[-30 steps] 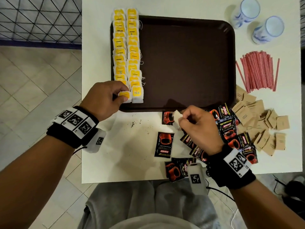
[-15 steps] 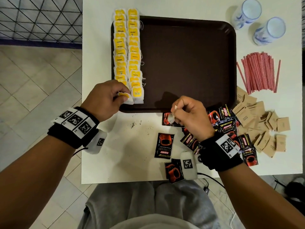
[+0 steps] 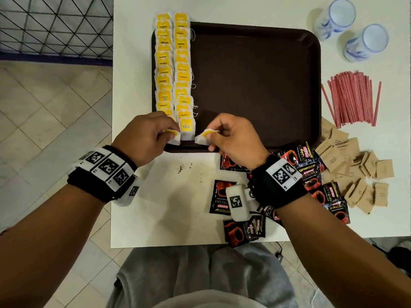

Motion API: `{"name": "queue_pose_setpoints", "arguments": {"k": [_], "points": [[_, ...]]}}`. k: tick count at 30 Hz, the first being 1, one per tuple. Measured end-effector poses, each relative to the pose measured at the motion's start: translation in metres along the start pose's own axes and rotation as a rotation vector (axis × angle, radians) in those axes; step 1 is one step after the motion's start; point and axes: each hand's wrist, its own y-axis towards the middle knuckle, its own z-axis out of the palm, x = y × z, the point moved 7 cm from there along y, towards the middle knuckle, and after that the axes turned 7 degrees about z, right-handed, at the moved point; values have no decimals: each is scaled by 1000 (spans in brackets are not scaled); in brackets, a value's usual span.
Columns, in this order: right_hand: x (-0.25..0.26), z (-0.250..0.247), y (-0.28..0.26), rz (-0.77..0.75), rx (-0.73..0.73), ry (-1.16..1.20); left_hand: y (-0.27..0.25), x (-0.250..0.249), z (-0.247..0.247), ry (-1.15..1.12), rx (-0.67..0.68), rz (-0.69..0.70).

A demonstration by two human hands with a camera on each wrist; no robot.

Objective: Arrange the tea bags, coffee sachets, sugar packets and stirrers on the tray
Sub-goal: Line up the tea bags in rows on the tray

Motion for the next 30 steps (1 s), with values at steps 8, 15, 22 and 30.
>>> {"name": "queue_pose_setpoints", "arguments": {"k": [8, 15, 22, 30], "points": [[18, -3, 12, -46, 19, -135, -2, 0, -1, 8, -2, -5], [23, 24, 21, -1, 152, -196, 0, 0, -1, 16, 17, -10], [21, 42, 36, 11, 115, -204, -1, 6, 5, 77, -10, -61], [14, 46, 36, -18, 19, -252, -13, 6, 7, 90, -94, 19]]}}
